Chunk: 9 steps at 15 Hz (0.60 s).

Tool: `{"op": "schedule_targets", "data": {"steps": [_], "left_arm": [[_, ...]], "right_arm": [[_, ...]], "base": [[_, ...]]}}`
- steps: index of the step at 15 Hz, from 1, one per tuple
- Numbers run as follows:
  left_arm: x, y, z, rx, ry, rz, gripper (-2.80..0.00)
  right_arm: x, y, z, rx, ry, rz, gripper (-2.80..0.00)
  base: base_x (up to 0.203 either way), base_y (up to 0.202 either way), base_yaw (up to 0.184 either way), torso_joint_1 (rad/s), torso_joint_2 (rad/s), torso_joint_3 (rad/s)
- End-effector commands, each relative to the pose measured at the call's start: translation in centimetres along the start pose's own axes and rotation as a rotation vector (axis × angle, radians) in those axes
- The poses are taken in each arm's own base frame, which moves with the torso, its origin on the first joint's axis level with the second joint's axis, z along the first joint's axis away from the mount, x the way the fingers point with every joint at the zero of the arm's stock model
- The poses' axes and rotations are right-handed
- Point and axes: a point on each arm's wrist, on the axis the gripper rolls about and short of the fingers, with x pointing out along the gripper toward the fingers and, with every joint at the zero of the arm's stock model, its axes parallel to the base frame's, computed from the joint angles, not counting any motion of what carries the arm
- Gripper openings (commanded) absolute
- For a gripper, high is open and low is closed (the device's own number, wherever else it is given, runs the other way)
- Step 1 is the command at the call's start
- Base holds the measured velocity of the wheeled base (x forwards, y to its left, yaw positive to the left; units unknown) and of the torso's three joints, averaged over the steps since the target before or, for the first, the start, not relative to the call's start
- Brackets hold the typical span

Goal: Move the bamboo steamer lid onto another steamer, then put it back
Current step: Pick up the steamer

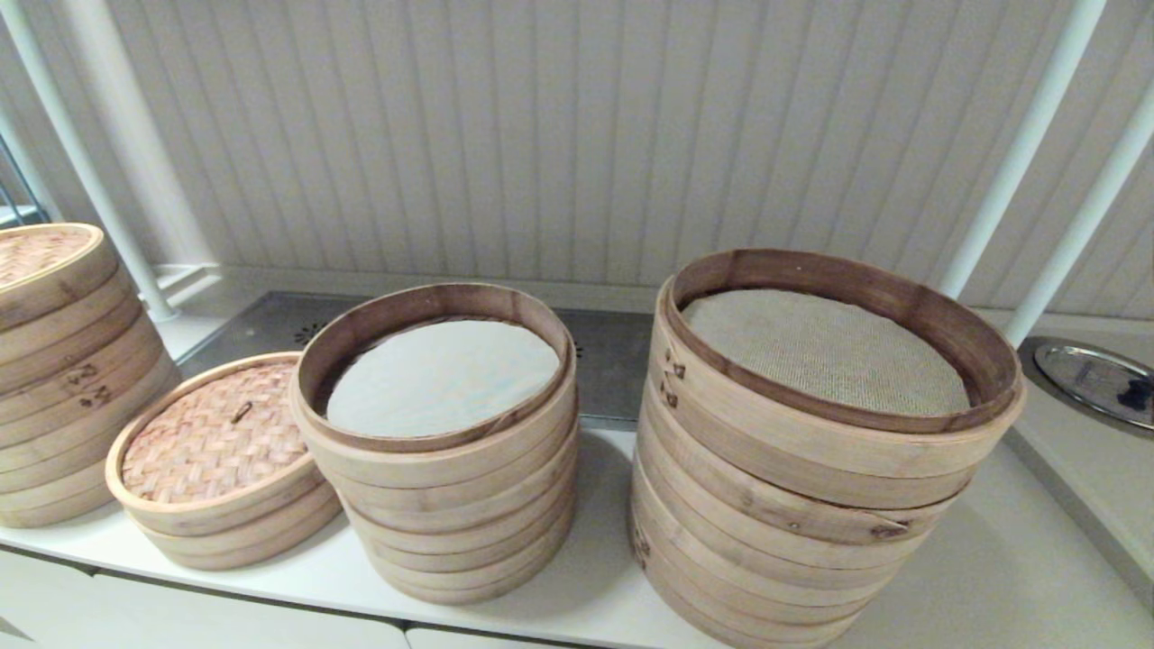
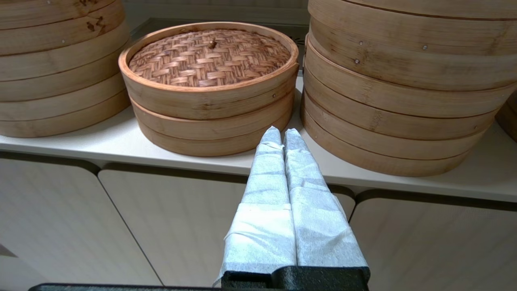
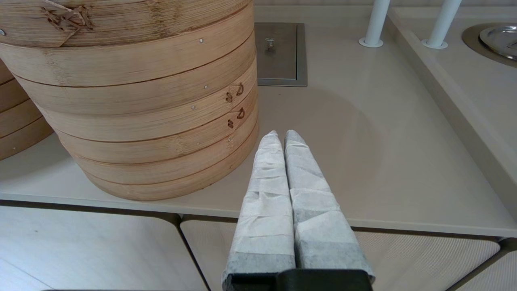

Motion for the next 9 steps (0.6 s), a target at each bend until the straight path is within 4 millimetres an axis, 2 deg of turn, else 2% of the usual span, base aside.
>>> {"op": "schedule_targets", "data": {"steps": [1, 6, 7, 9], "left_arm": [[0.0, 0.0, 0.0, 0.005, 0.0, 0.0, -2.8], [-0.1, 0.0, 0.1, 0.009, 0.002, 0.004, -2.8], [-0.2, 0.0, 0.5, 0.01, -0.009, 0.005, -2.8], [-1.0, 0.0, 2.9, 0.008, -0.074, 0.009, -2.8]], "right_arm": [[0.0, 0.0, 0.0, 0.0, 0.001, 0.0, -2.8], [0.0, 0.0, 0.0, -0.001, 0.002, 0.003, -2.8], [0.0, 0.0, 0.0, -0.001, 0.001, 0.003, -2.8], [0.0, 0.0, 0.0, -0.003, 0.001, 0.003, -2.8]], "base": [[0.0, 0.0, 0.0, 0.0, 0.0, 0.0], [0.0, 0.0, 0.0, 0.0, 0.0, 0.0], [0.0, 0.0, 0.0, 0.0, 0.0, 0.0], [0.0, 0.0, 0.0, 0.0, 0.0, 0.0]]}}
